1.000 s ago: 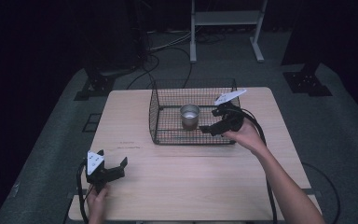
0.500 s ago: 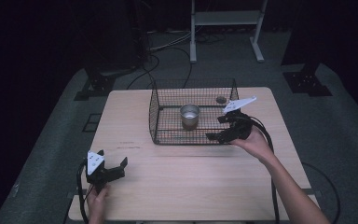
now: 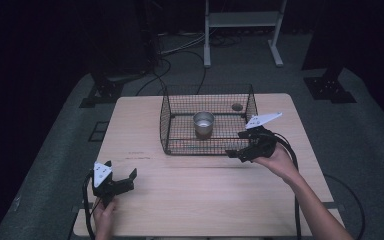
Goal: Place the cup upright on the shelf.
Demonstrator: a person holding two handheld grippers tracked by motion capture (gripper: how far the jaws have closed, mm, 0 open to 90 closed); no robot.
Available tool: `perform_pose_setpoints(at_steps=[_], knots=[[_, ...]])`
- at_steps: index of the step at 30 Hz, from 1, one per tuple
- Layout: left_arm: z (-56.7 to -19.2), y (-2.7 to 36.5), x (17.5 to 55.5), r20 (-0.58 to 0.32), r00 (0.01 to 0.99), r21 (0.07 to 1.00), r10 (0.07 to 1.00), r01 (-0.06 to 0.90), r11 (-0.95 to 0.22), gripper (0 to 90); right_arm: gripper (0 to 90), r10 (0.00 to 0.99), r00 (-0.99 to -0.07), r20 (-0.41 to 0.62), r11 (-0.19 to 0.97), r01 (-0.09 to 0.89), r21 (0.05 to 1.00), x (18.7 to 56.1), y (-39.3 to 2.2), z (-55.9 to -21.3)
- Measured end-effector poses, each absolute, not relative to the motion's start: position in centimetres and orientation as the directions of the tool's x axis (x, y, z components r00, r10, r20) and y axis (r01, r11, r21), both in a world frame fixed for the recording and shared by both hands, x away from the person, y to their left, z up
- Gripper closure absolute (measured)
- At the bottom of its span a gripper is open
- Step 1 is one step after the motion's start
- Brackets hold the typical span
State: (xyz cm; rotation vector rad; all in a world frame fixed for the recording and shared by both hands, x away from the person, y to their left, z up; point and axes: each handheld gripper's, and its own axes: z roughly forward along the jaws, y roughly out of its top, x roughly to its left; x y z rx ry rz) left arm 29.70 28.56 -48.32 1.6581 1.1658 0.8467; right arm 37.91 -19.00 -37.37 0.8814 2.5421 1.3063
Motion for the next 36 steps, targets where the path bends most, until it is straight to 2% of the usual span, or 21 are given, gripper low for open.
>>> perform_pose_setpoints(at_steps=[36], knots=[[-48.3, 28.5, 29.7, 0.037, 0.317, 0.933, 0.948, 0.328, -0.146, 0.0, 10.0, 0.606, -0.777, 0.17, 0.405, 0.485, 0.775, 34.1, -22.7, -41.4]])
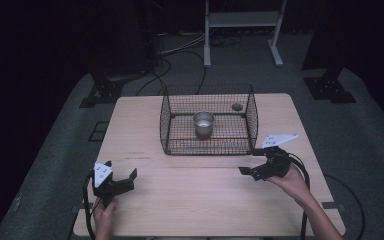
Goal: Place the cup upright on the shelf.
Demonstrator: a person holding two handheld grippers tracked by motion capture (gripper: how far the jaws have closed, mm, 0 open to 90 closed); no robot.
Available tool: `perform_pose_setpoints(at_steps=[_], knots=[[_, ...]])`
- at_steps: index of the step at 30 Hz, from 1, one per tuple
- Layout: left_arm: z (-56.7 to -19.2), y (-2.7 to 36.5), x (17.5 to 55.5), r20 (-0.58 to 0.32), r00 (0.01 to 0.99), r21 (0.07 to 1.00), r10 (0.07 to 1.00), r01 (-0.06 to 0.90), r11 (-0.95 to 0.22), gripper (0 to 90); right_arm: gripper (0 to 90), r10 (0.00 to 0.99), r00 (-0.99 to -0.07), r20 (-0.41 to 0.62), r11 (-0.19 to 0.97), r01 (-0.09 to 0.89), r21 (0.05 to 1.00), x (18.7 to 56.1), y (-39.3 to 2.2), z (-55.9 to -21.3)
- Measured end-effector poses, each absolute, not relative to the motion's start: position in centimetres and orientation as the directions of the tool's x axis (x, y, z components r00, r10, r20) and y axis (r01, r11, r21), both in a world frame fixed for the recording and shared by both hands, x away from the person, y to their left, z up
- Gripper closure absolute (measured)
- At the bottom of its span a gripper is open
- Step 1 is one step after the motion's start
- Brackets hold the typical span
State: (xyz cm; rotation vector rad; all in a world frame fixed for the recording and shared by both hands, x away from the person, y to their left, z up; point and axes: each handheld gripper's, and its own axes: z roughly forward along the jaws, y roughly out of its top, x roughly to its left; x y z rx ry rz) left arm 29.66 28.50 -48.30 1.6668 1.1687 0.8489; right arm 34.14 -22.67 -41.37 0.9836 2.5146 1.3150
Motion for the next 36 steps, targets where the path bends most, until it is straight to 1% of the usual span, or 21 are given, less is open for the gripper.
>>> perform_pose_setpoints(at_steps=[14, 27, 36], knots=[[-48.3, 28.5, 29.7, 0.038, 0.316, 0.933, 0.948, 0.328, -0.146, 0.0, 10.0, 0.633, -0.758, 0.158, 0.411, 0.502, 0.761, 32.6, -23.9, -43.5], [-48.3, 28.4, 29.7, 0.04, 0.316, 0.932, 0.948, 0.329, -0.149, 0.0, 10.0, 0.653, -0.743, 0.149, 0.393, 0.501, 0.771, 30.9, -24.9, -44.7], [-48.3, 28.5, 29.7, 0.04, 0.313, 0.932, 0.949, 0.331, -0.149, 0.0, 10.0, 0.662, -0.74, 0.124, 0.403, 0.49, 0.773, 29.4, -24.5, -45.7]])
